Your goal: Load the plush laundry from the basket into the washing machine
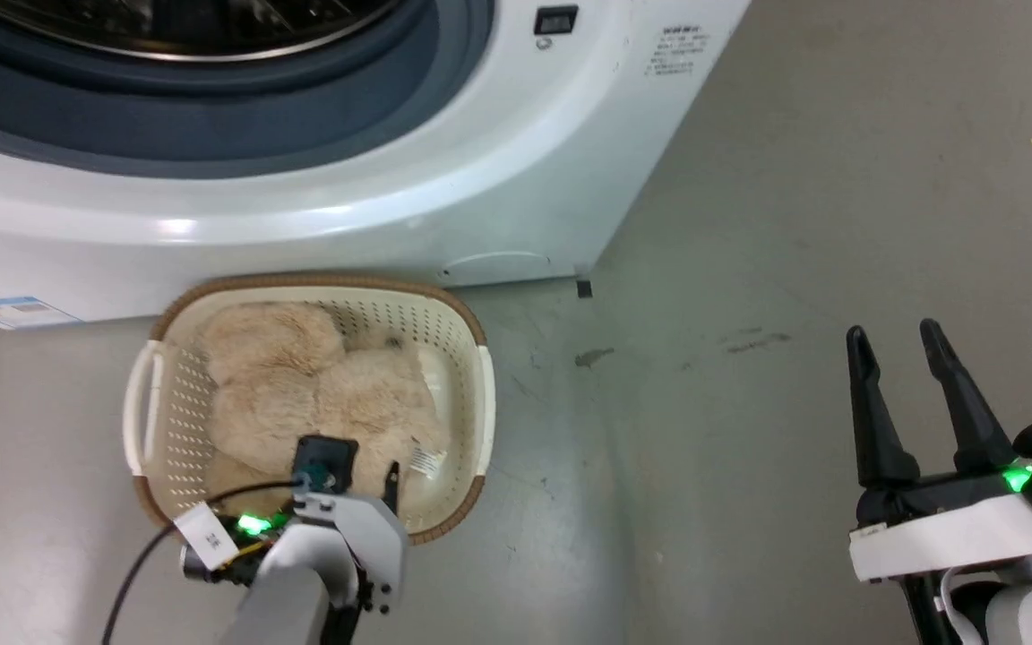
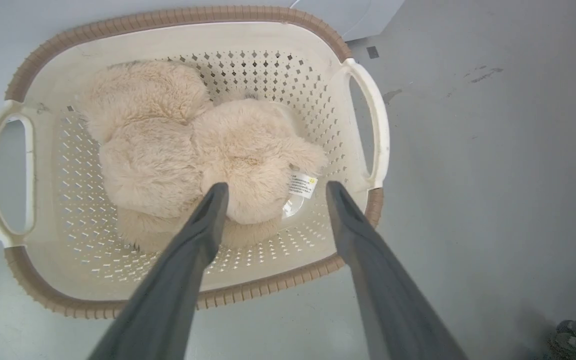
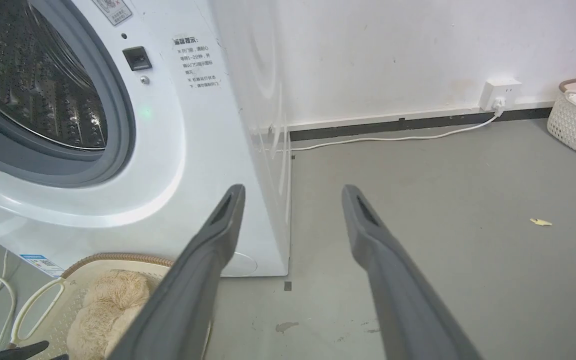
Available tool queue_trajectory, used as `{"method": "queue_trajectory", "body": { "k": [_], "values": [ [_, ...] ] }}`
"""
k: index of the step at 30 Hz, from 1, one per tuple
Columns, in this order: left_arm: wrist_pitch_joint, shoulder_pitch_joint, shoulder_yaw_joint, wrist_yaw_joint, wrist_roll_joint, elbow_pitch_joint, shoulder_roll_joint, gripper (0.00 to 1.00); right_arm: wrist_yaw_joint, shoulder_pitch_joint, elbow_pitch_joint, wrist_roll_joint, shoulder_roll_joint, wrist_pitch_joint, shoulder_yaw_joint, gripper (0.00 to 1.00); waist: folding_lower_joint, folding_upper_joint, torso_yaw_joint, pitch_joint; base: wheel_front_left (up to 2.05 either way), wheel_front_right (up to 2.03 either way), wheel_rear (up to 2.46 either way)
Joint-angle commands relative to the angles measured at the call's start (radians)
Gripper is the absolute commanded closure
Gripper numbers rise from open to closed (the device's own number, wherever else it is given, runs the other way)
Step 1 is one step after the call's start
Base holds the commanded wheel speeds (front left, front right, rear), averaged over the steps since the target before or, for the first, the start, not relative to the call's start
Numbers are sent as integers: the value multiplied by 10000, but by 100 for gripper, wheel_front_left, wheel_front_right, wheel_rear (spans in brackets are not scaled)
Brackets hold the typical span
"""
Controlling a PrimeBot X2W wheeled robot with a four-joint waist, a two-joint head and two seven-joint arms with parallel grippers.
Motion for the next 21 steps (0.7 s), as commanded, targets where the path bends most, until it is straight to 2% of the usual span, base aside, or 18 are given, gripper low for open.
{"method": "queue_trajectory", "body": {
  "k": [1, 8, 13, 16, 21],
  "values": [
    [-99, -382, -125, 146, -104, 312, 122, 0, 5, -214, -83, 161, -65, -127, 32, 0, -1, -1, -159, 279, 0, 0, 0],
    [-49, -1149, -466, 381, -188, 1037, 326, 0, 6, -452, -140, 502, -117, -273, 86, 0, -1, -1, -433, 945, 0, 0, 0],
    [122, -1792, -731, 316, -275, 1553, 432, 0, 6, -616, -178, 696, -151, -378, 133, 0, -1, -1, -624, 1417, 0, 0, 0],
    [377, -2206, -850, 422, -349, 1870, 539, 0, 6, -724, -209, 824, -152, -440, 155, 0, -1, -1, -733, 1702, 0, 0, 0],
    [553, -2850, -563, 654, -948, 2385, 740, 0, 6, -879, -254, 1039, -143, -545, 234, 0, -1, -1, -955, 2158, 0, 0, 0]
  ]
}}
